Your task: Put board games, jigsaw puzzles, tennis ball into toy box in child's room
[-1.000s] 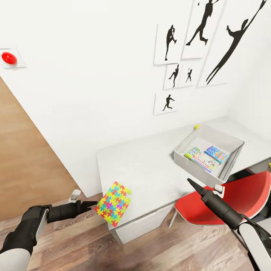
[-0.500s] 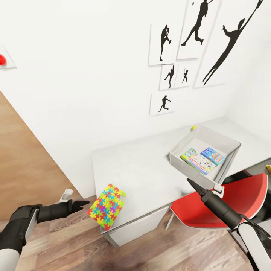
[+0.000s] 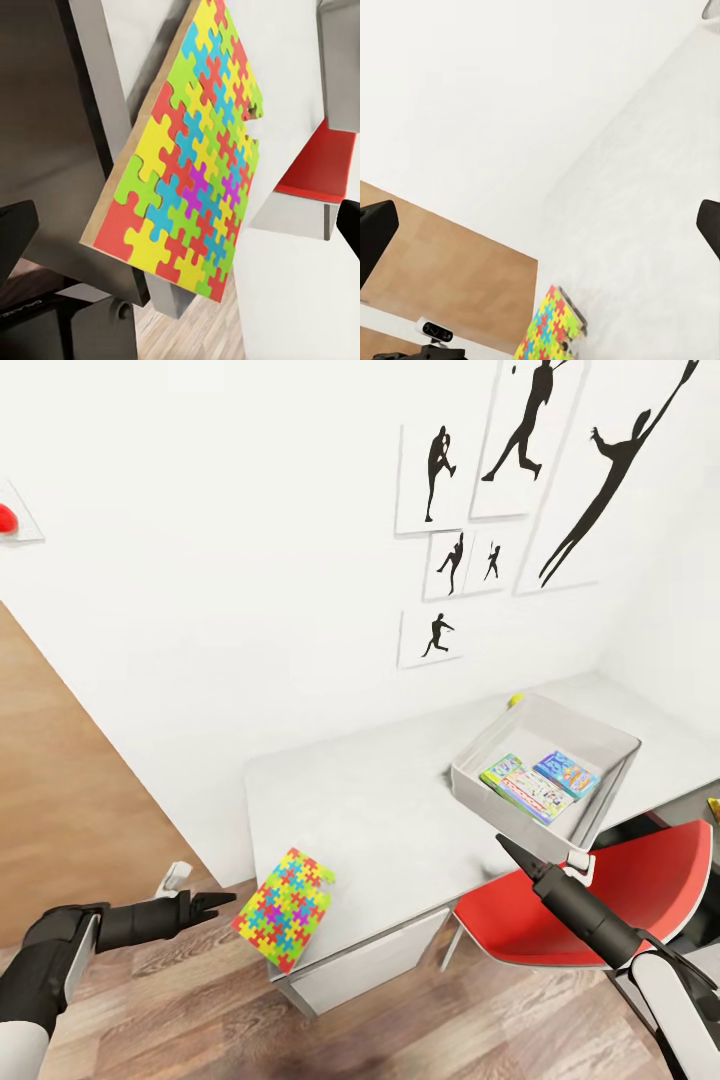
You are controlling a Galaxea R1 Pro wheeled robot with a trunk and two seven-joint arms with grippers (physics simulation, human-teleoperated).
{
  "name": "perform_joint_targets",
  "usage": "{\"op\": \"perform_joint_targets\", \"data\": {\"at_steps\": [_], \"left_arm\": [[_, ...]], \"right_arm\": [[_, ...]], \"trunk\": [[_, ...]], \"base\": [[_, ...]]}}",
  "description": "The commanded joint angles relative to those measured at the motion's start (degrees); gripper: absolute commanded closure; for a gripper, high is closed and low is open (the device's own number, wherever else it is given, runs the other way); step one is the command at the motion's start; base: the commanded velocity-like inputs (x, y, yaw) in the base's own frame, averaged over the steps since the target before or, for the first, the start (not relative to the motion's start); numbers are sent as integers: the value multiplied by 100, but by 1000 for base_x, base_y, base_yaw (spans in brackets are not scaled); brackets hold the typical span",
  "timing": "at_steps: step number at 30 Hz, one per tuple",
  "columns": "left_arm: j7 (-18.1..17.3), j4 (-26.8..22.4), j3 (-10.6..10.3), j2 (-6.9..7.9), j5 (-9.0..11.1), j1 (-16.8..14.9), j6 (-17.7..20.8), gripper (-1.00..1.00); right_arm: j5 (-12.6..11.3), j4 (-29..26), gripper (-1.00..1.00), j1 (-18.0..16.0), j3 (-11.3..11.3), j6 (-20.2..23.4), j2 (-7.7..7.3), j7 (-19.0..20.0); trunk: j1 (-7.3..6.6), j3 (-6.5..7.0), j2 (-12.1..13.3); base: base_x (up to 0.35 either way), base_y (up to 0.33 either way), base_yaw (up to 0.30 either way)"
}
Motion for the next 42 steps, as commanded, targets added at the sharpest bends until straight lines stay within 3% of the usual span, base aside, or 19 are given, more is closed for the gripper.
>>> {"op": "perform_joint_targets", "data": {"at_steps": [1,31,42], "left_arm": [[-49,-4,17,-2,-49,-6,54,-100],[-49,-4,24,-1,-43,-6,75,-100],[-43,-4,24,7,-48,-6,118,-100]], "right_arm": [[-43,-1,-100,-4,-4,46,0,-3],[-43,-5,-100,-4,2,63,10,-28],[-43,-5,-100,-4,26,64,11,-33]], "trunk": [[3,-10,-10],[3,-10,-10],[245,-207,-452]], "base": [[0,0,0],[0,-31,0],[0,-1,0]]}}
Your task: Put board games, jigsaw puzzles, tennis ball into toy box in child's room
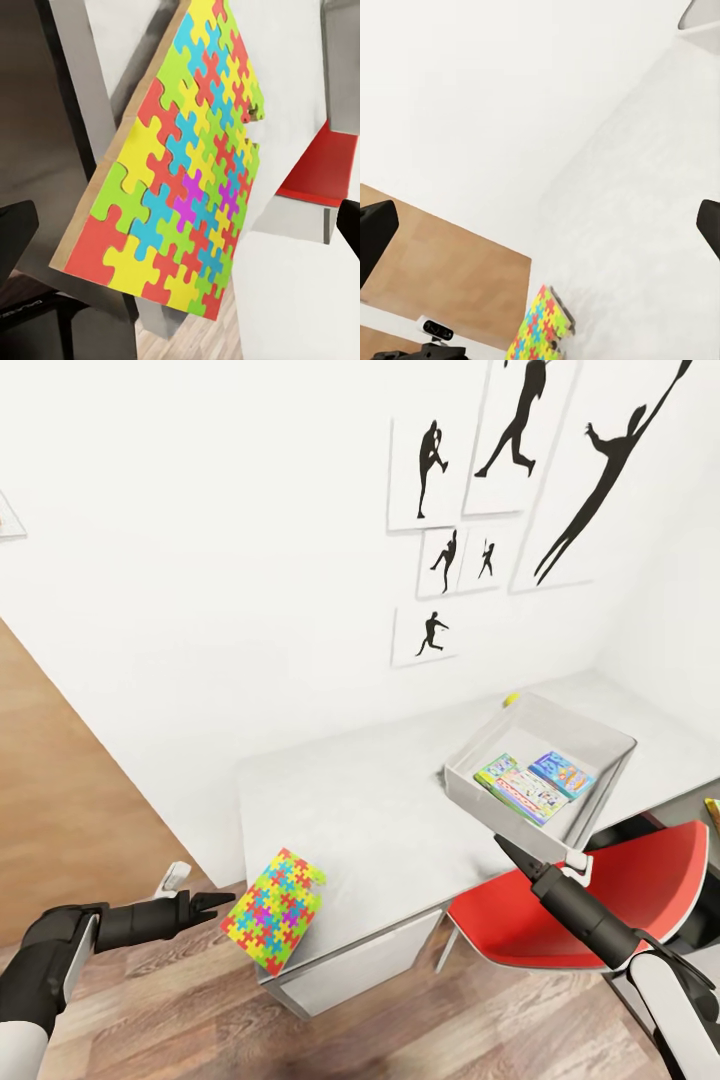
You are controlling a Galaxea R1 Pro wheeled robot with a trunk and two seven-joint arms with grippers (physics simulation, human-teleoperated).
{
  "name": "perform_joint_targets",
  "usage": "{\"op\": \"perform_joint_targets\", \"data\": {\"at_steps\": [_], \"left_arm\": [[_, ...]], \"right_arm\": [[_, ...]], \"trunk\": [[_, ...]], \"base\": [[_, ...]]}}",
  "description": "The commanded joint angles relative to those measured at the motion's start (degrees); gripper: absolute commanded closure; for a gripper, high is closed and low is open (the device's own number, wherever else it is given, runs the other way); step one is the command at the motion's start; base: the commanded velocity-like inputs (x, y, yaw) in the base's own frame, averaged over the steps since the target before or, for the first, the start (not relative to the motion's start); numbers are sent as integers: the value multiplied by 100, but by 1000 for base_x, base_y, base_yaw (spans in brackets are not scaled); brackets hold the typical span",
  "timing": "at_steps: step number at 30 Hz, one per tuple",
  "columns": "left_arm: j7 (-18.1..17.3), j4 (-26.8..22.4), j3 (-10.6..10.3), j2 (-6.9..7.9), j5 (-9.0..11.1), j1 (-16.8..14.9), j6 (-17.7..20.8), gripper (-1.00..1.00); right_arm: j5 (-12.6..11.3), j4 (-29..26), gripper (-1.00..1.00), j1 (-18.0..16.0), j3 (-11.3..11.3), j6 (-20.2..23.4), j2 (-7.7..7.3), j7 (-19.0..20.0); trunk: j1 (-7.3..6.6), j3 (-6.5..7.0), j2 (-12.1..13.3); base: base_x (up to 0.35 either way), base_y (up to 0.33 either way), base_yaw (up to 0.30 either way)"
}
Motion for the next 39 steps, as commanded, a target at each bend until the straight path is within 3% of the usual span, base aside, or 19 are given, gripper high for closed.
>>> {"op": "perform_joint_targets", "data": {"at_steps": [1,19,33,39], "left_arm": [[-43,-4,15,1,-50,-5,57,-100],[5,32,1,-5,-81,-5,45,-100],[9,535,-28,-10,-92,-5,46,-100],[-9,559,-28,-1,-86,-5,61,-100]], "right_arm": [[-43,-1,-100,-4,-3,46,-1,0],[-43,-1,-100,-4,-12,46,-17,5],[-43,-1,-100,-4,-29,54,-23,8],[-43,-1,-100,-4,-13,55,-16,1]], "trunk": [[25,-27,-51],[420,-350,-773],[728,-602,-1334],[728,-602,-1334]], "base": [[0,0,0],[0,0,0],[0,0,0],[0,0,0]]}}
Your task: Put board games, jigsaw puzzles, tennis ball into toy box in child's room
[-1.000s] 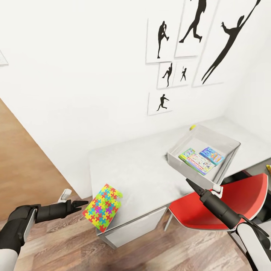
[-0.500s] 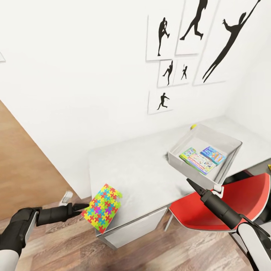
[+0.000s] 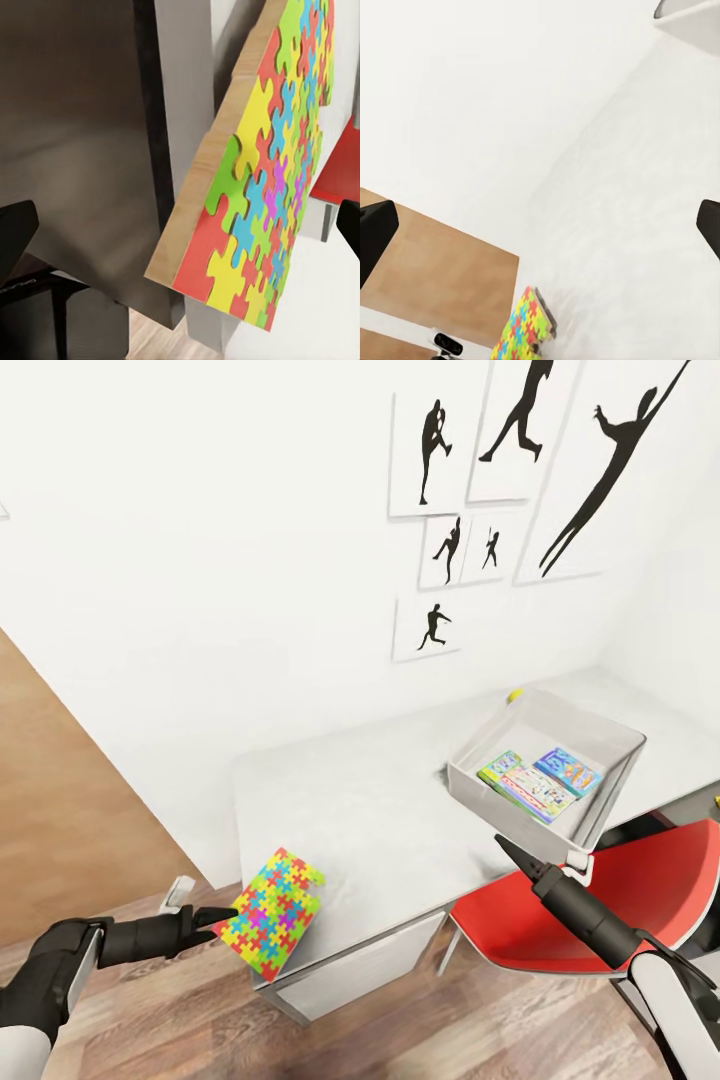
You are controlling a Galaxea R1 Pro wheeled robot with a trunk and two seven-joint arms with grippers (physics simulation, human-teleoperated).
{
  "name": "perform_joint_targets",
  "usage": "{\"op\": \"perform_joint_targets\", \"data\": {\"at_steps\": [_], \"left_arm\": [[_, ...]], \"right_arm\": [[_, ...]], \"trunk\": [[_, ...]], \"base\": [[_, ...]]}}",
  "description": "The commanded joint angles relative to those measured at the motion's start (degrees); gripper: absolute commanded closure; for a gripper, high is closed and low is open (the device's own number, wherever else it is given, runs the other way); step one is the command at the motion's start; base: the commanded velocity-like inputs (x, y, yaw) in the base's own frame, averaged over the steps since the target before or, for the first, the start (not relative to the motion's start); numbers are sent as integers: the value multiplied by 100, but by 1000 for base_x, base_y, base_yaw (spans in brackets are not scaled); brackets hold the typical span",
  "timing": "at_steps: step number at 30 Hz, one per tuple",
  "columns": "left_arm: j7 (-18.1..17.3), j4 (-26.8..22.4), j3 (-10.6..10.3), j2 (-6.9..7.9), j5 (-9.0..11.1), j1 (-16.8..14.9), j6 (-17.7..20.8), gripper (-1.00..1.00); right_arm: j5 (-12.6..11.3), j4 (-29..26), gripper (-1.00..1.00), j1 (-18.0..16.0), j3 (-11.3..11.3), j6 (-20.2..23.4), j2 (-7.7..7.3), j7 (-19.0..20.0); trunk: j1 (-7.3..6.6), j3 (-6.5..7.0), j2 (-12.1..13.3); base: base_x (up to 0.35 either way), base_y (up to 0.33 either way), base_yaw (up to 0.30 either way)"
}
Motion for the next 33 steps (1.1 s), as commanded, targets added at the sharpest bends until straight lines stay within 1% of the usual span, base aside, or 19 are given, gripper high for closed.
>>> {"op": "perform_joint_targets", "data": {"at_steps": [1,25,26,33], "left_arm": [[-52,-4,19,-4,-52,-5,53,-100],[-79,-4,13,-13,-56,-5,36,-100],[-79,-4,12,-13,-56,-5,36,100],[-89,-4,18,-8,-51,-5,32,100]], "right_arm": [[-43,-1,-100,-3,-2,46,1,0],[-43,-1,-100,-2,19,46,14,-8],[-43,-1,-100,-2,20,46,14,-8],[-43,-1,-100,-3,26,45,15,-16]], "trunk": [[1,-6,-6],[1,-6,-6],[1,-6,-6],[1,-6,-6]], "base": [[0,0,0],[-11,-6,0],[-5,-4,0],[-1,-1,0]]}}
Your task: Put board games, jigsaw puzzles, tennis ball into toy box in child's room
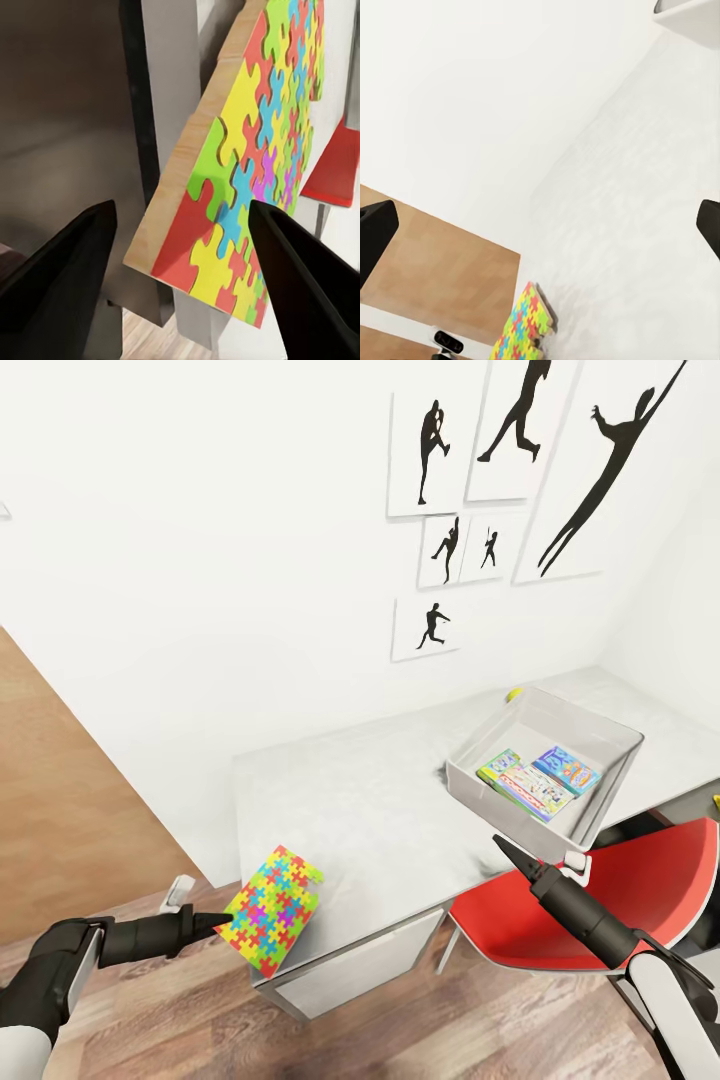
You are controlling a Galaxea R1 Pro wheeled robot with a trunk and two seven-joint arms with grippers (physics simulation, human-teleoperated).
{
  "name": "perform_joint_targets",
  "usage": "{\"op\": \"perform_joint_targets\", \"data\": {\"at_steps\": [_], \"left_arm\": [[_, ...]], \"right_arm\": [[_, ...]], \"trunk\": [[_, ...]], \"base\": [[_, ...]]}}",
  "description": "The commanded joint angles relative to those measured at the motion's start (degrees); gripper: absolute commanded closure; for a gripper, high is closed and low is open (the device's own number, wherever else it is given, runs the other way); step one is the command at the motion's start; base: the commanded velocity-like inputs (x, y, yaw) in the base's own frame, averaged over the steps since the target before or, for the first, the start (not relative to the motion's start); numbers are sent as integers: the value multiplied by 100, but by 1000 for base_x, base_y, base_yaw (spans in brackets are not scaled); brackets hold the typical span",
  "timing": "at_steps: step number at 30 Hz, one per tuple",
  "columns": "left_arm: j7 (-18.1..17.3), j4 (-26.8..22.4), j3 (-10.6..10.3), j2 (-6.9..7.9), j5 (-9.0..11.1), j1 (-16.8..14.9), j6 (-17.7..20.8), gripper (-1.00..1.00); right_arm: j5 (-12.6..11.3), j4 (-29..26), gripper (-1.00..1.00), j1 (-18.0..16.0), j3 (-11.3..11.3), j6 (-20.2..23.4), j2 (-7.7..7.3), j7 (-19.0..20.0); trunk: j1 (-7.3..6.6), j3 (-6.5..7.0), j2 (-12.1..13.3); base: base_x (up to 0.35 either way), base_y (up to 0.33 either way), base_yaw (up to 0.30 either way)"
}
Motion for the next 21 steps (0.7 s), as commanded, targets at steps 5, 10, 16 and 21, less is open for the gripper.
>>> {"op": "perform_joint_targets", "data": {"at_steps": [5,10,16,21], "left_arm": [[-58,-5,19,1,-106,-4,-8,100],[-66,-10,19,4,-100,-4,-9,100],[-76,-29,19,9,-88,-4,-9,100],[-84,-37,19,14,-77,-4,13,100]], "right_arm": [[-42,0,-100,-4,-4,47,0,-3],[-41,0,-100,-4,-4,47,0,-3],[-39,0,-100,-3,-4,46,0,-3],[-36,0,-100,-4,3,41,0,-3]], "trunk": [[1,-7,-5],[1,-7,-5],[-108,83,195],[-218,173,396]], "base": [[0,0,0],[0,0,0],[0,0,0],[0,0,0]]}}
